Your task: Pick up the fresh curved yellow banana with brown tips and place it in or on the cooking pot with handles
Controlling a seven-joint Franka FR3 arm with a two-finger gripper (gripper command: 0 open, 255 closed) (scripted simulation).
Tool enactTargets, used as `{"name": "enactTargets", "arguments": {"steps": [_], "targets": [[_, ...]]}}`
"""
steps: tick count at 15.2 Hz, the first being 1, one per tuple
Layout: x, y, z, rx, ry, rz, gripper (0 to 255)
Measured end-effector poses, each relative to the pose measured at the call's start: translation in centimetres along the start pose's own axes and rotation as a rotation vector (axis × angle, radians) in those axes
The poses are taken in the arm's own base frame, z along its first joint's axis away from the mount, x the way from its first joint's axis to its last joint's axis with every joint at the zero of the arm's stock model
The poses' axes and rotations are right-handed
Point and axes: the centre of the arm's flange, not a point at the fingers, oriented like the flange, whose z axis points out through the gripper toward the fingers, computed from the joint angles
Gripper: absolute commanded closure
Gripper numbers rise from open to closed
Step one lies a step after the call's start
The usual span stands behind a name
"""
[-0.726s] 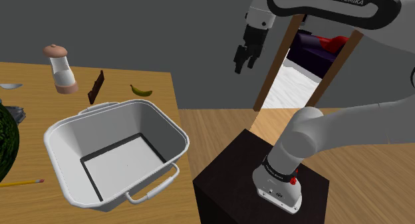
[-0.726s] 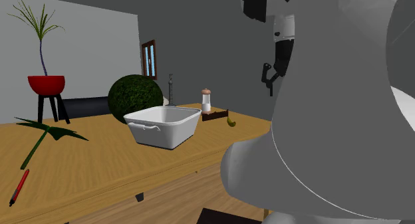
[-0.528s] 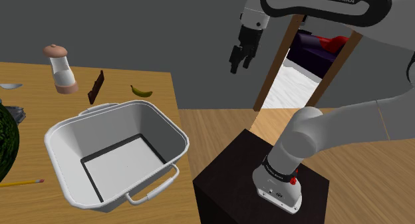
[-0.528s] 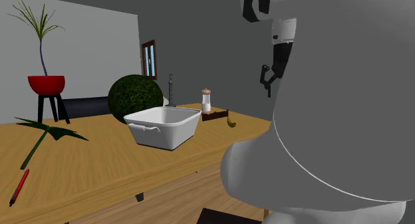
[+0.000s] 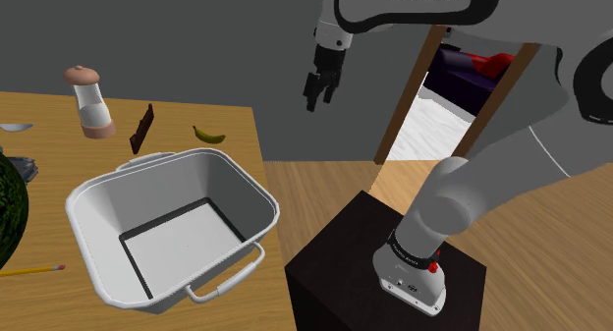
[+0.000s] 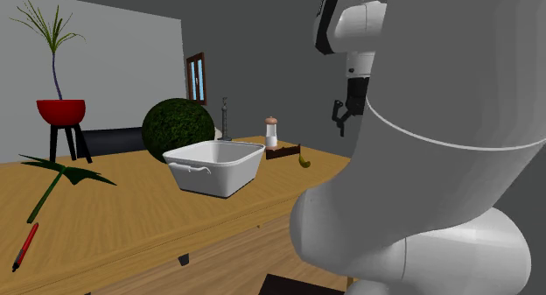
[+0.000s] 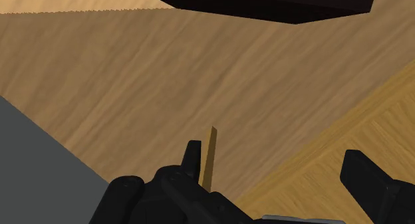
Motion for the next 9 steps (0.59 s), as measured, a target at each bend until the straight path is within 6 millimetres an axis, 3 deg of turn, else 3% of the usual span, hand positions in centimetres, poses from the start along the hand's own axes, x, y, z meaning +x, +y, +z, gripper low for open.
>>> {"name": "enactTargets", "arguments": {"steps": [9], "targets": [[10.3, -3.8, 3.7, 0.036, -0.015, -0.163, 0]]}}
